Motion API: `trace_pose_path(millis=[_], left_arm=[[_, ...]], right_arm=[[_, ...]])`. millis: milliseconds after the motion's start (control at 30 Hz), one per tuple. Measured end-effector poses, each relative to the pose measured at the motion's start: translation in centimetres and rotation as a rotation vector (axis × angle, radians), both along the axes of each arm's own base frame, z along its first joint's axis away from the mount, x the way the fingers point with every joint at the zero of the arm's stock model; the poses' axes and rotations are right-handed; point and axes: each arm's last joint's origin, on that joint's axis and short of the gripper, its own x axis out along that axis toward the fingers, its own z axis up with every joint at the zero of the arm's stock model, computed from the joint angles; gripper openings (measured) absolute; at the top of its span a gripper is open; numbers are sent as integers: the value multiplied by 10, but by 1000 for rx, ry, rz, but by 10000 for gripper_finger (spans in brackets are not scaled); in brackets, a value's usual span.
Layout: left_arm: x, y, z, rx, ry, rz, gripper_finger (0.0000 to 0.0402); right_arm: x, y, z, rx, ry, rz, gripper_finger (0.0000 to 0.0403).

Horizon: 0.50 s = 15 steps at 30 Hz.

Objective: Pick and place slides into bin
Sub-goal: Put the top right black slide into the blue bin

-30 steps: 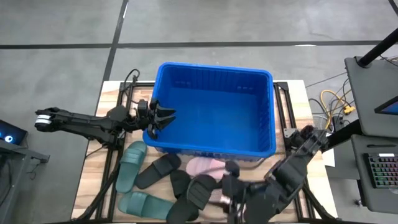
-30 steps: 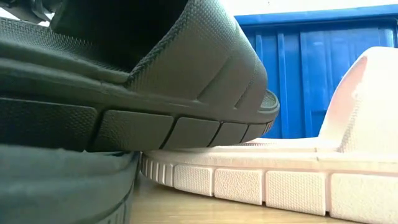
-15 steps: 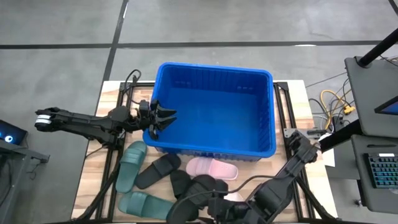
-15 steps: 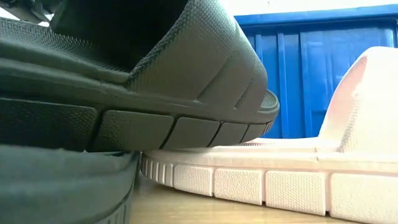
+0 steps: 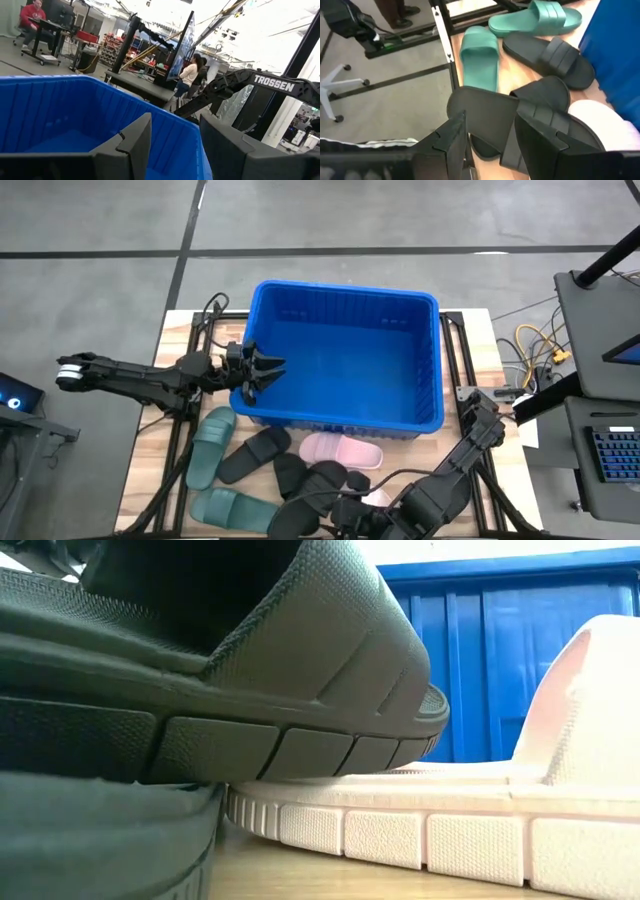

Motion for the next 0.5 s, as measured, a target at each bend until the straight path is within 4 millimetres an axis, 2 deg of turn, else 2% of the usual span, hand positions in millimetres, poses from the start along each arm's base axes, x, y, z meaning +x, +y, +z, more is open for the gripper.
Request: trace_pose_path(millis=[167,500], left_arm=[[1,0,-4,0,47,0,153],[1,0,-8,-4,87,-1,153]], right_arm=[[4,7,-14,-9,21,2,164],[16,20,-57,-47,82,-14,215]])
